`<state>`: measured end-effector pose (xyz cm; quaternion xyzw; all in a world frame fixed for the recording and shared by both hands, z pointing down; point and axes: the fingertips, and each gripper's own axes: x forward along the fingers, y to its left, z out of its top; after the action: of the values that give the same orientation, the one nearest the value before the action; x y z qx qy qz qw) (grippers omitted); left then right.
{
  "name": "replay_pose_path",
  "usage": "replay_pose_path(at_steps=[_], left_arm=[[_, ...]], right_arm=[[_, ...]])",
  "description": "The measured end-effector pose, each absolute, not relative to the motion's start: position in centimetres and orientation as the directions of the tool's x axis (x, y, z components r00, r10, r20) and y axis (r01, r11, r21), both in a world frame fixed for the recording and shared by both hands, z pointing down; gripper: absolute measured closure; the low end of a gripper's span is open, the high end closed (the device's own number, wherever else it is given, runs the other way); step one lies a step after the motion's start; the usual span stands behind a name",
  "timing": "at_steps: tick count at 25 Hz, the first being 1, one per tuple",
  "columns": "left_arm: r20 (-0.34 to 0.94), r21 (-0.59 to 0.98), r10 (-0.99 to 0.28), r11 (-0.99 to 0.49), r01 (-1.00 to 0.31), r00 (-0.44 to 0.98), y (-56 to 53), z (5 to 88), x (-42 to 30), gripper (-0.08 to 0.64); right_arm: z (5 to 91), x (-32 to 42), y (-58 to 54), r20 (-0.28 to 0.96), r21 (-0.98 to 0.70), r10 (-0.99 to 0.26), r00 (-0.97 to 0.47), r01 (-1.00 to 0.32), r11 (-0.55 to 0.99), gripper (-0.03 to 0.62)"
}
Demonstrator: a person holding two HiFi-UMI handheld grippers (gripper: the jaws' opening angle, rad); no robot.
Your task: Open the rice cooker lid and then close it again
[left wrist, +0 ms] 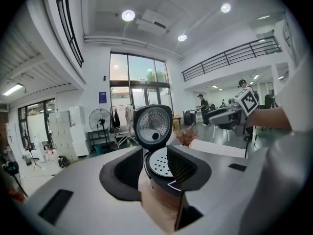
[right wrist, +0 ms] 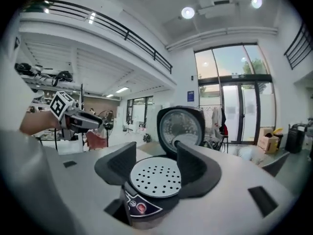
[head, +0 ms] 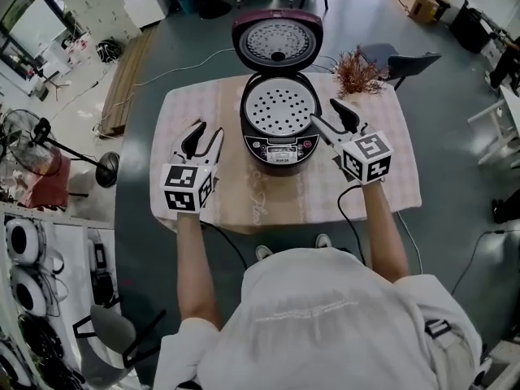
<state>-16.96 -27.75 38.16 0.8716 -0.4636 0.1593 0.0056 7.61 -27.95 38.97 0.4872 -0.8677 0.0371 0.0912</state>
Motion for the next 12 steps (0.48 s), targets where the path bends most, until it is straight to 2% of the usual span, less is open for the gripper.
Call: replay_pose_path(at_steps=[6,12], left_arm=[[0.199,-0.17,-0.812,-0.58,-0.796,0.549,-29.6,33.9,-17.6,0.391],[0.199,-0.163,-0.772,-0.633,-0.757,0.603,-29.8,33.8,-16.8,0.391]], right_arm=[[35.1,11.0,-26.2,0.153,0.102,-0.903,-0.401,-0.903,0.418,0.318],[35.0,11.8,-24.6,0.157,0.061,-0.94,-0.304,-0.947,0.316,0.318]])
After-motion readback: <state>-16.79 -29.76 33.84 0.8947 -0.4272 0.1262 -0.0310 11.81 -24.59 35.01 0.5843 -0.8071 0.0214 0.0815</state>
